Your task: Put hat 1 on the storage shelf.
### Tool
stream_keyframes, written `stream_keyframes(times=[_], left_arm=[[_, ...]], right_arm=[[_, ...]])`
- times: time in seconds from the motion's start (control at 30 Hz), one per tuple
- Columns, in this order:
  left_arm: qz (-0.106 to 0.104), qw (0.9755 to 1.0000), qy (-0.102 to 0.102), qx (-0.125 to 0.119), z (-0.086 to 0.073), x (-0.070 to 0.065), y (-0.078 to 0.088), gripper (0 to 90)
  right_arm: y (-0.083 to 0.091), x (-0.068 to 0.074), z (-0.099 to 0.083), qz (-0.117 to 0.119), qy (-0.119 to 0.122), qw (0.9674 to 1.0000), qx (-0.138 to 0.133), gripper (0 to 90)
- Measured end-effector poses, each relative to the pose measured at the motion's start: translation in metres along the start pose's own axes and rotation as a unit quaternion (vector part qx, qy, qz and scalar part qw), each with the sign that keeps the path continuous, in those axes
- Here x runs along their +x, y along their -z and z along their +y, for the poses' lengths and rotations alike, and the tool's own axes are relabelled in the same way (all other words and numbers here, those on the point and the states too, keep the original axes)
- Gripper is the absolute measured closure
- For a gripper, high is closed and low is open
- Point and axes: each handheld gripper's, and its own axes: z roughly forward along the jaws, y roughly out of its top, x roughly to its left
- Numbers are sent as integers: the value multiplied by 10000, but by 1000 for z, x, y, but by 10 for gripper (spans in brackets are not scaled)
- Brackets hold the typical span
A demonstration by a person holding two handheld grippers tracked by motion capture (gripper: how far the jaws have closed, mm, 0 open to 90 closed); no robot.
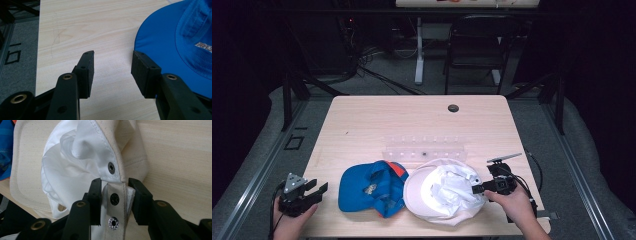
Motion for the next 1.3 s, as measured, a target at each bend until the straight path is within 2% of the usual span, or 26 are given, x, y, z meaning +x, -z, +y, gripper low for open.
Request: stream_keyframes(times=[0.1,0.17,0.37,0.73,0.77,0.87,0.9,0.93,0.97,1.03,1.1,1.13,1.2,1.3], left_arm=[[4,10000,14,-37,0,-1,-1,538],[1,10000,13,-42,0,-1,-1,538],[-2,10000,16,-38,0,-1,-1,537],[-15,10000,-7,-26,0,-1,-1,538],[-17,10000,6,-39,0,-1,-1,538],[-16,10000,6,-46,0,-1,-1,537],[-14,10000,5,-47,0,-1,-1,537],[-14,10000,5,-49,0,-1,-1,537],[-12,10000,4,-50,0,0,-1,537],[-11,10000,3,-51,0,0,-1,537],[-10,10000,1,-47,0,0,-1,537],[-10,10000,1,-47,0,0,-1,537],[-9,10000,-6,-51,0,0,-1,537],[-11,10000,-4,-32,0,0,0,537]], right_arm=[[2,1,2,53,16,9999,123,721],[3,2,3,82,-12,9998,188,729],[4,4,4,130,-70,9993,341,736],[12,4,8,119,-113,9991,398,734],[14,4,9,187,-190,9989,381,734],[15,5,10,278,-220,9985,419,736],[15,6,10,301,-322,9984,367,735],[16,7,11,340,-341,9981,391,736],[17,6,12,391,-248,9978,467,736],[18,7,13,422,-304,9977,431,736],[21,6,15,585,-351,9965,477,737],[21,6,15,585,-351,9965,477,737],[24,5,17,718,-521,9951,436,738],[27,5,19,822,-549,9939,488,740]])
